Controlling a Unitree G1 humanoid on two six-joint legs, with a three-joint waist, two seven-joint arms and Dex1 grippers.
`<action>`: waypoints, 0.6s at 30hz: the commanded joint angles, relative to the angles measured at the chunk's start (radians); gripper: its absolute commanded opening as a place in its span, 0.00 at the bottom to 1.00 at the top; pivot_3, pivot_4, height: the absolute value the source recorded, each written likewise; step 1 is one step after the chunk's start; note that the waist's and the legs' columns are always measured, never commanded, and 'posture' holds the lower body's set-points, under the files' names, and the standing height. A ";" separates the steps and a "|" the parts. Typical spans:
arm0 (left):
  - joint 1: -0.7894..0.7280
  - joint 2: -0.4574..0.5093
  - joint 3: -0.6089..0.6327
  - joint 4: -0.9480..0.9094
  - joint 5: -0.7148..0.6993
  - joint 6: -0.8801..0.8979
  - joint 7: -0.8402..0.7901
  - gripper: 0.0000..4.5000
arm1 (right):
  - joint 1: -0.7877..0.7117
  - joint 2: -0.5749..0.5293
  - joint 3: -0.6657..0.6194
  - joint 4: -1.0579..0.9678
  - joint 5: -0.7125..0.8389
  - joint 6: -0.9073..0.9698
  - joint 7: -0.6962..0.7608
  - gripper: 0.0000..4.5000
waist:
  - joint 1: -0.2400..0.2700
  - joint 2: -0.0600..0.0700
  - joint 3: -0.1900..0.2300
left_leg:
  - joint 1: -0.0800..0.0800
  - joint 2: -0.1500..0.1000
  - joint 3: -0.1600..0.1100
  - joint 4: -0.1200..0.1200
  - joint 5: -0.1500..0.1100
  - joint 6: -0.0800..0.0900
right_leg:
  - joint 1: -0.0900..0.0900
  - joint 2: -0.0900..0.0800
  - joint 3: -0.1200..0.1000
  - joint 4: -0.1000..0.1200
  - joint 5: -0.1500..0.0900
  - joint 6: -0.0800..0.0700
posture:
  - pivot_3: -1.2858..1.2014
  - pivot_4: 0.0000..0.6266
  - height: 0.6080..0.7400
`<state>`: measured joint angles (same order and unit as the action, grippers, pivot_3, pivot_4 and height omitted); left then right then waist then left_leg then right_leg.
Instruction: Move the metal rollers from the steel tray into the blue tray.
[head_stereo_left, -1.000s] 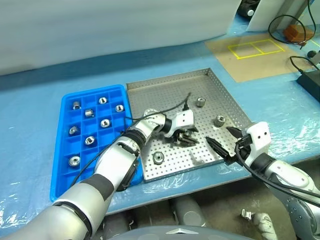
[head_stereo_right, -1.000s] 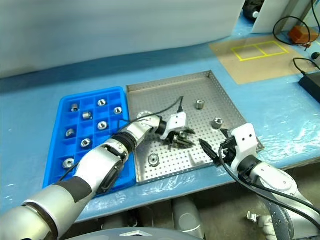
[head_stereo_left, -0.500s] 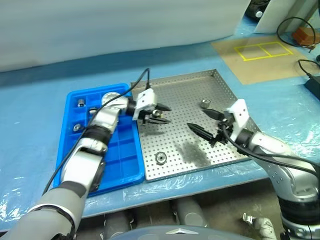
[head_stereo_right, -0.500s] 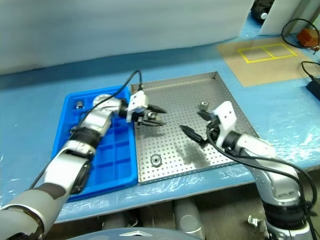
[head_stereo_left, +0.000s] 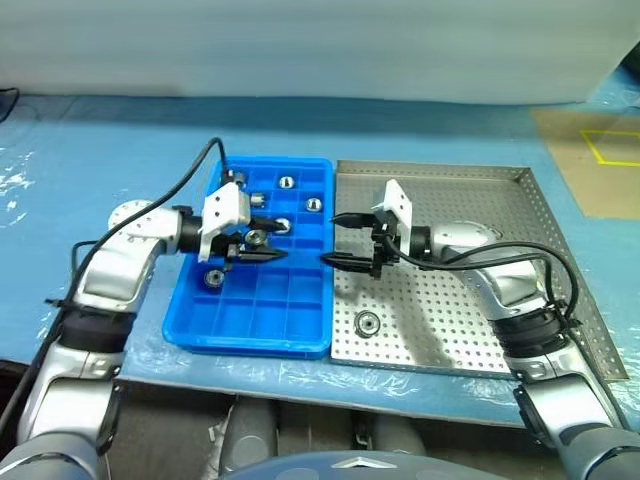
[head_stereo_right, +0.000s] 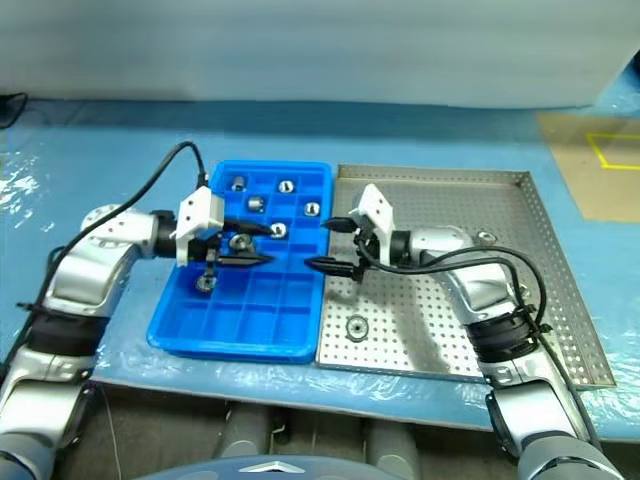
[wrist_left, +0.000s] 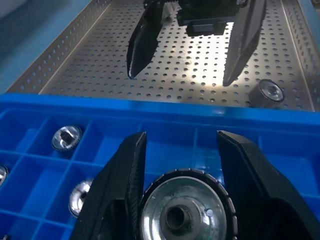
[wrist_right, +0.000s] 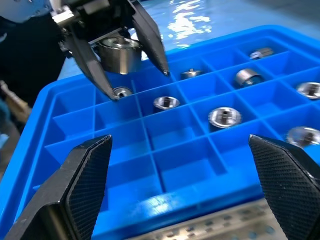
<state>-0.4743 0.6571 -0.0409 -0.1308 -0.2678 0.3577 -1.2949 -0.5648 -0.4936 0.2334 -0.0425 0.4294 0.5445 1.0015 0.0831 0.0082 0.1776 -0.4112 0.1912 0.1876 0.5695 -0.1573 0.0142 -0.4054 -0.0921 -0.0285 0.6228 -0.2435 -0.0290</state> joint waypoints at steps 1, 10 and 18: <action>0.113 0.070 0.056 -0.168 -0.071 0.074 0.019 0.43 | -0.038 0.022 0.018 0.032 -0.019 -0.050 0.047 1.00 | 0.006 0.000 0.000 | 0.000 0.000 0.000 0.000 0.000 -0.002 | 0.000 0.000 0.000 0.000 0.000 0.000 | 0.57 0.24 1.00; 0.355 0.184 0.084 -0.187 -0.069 0.024 0.041 0.43 | -0.035 0.045 0.022 0.041 0.009 -0.028 0.149 1.00 | 0.026 0.000 0.000 | 0.006 0.002 -0.001 -0.008 0.005 -0.015 | 0.001 0.002 0.001 0.001 0.000 0.000 | 0.58 0.24 1.00; 0.339 0.179 0.042 -0.145 -0.061 -0.014 0.062 0.43 | -0.039 0.050 0.049 0.035 -0.030 -0.038 0.181 1.00 | 0.028 -0.001 0.000 | 0.006 0.003 -0.001 -0.008 0.005 -0.015 | 0.001 0.004 0.001 0.001 0.000 0.000 | 0.58 0.24 1.00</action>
<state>-0.1204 0.8311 0.0063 -0.2744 -0.3284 0.3669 -1.2346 -0.5902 -0.4463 0.2881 0.0216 0.3968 0.5235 1.1829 0.1108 0.0075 0.1774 -0.4050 0.1942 0.1866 0.5617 -0.1519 -0.0009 -0.4049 -0.0879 -0.0274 0.6236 -0.2439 -0.0291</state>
